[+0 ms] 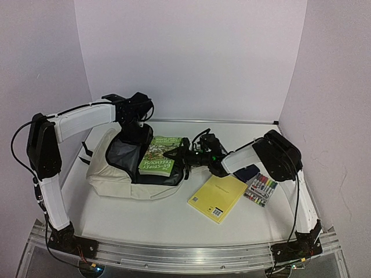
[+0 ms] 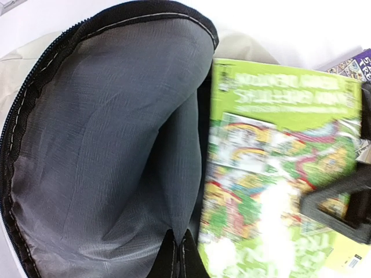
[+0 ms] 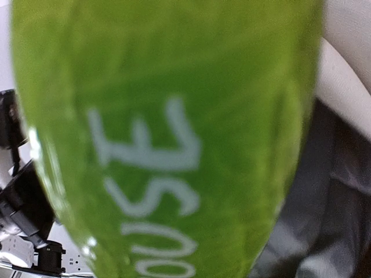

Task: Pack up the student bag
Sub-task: Place the book in the student bag.

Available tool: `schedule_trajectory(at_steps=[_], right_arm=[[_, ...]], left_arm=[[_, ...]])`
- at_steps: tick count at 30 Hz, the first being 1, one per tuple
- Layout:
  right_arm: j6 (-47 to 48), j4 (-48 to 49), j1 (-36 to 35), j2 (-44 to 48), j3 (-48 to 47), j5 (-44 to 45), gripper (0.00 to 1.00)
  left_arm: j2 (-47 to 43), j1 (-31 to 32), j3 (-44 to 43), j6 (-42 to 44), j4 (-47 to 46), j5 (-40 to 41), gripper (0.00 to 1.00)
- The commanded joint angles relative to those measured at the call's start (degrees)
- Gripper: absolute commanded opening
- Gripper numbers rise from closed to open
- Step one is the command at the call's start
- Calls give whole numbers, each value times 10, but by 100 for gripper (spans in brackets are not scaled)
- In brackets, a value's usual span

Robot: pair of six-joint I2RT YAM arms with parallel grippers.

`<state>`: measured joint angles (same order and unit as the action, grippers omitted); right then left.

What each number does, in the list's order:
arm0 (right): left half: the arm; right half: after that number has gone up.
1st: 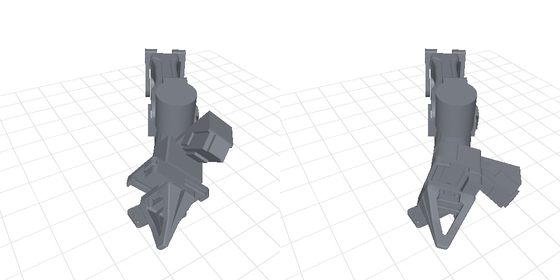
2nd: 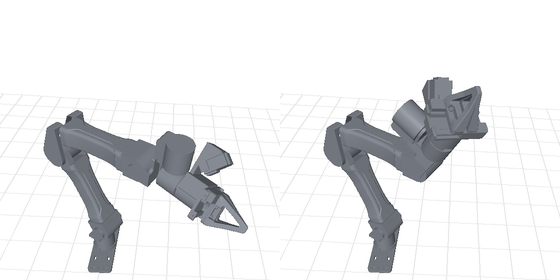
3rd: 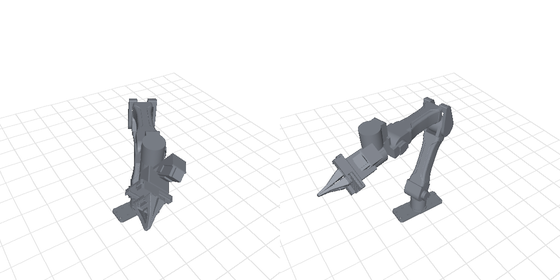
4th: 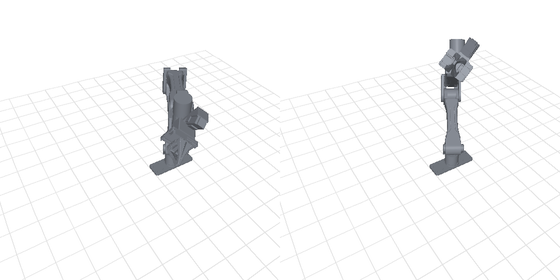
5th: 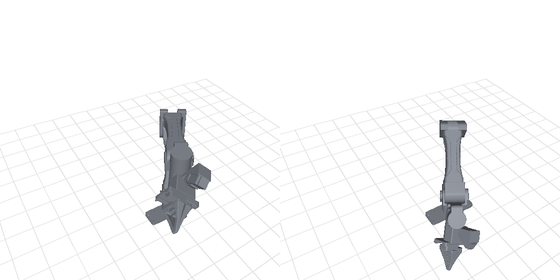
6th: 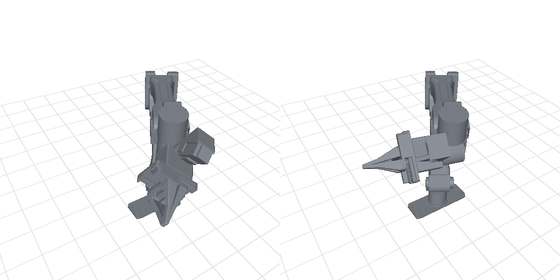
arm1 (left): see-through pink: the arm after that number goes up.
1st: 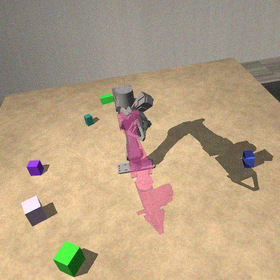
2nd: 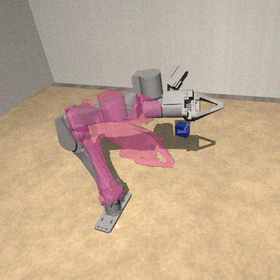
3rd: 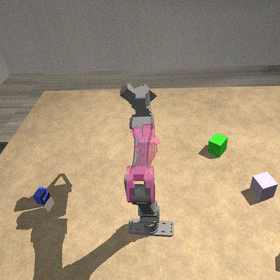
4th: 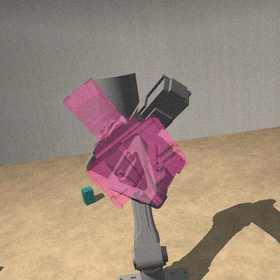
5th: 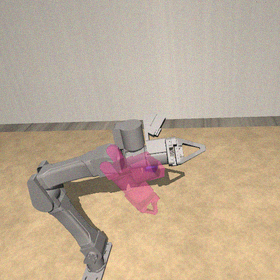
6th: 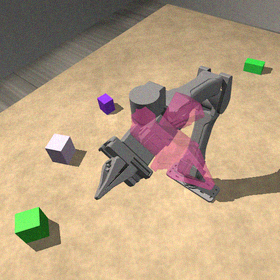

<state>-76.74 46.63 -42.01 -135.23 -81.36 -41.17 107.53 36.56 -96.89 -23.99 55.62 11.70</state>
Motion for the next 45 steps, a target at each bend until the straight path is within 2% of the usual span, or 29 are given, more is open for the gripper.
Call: schedule_trajectory(at_steps=[1, 8, 12, 14, 18, 23, 25, 30, 37, 41, 45], right_arm=[[7, 47, -16, -31, -73, -17, 0], [130, -87, -46, -40, -91, -18, 0], [195, -187, -47, -52, -140, 1, 0], [231, -242, -49, -58, -172, 10, 10], [269, -320, -53, -52, -210, 32, 42], [307, -395, -51, 10, -189, 79, 81], [331, -444, -50, 38, -180, 111, 85], [361, -516, -51, 80, -160, 152, 82], [350, -523, -65, 48, -181, 120, 56], [350, -532, -66, -2, -235, 129, 49], [355, -538, -71, -40, -293, 131, 29]], left_arm=[[-47, 4, 1, 2, -26, -19, 0], [-58, 4, 9, 5, -29, -16, 0], [-60, 4, 19, 7, -36, -18, 0], [-60, 4, 25, 8, -38, -20, 0], [-63, 4, 36, 6, -42, -22, 0], [-71, -1, 47, 3, -46, -25, 0], [-74, -1, 48, 3, -47, -27, 0], [-76, -1, 49, 2, -48, -30, 0], [-74, -1, 53, 3, -53, -31, 0], [-72, -1, 53, 2, -57, -37, 0], [-72, -1, 59, 3, -67, -46, 0]])
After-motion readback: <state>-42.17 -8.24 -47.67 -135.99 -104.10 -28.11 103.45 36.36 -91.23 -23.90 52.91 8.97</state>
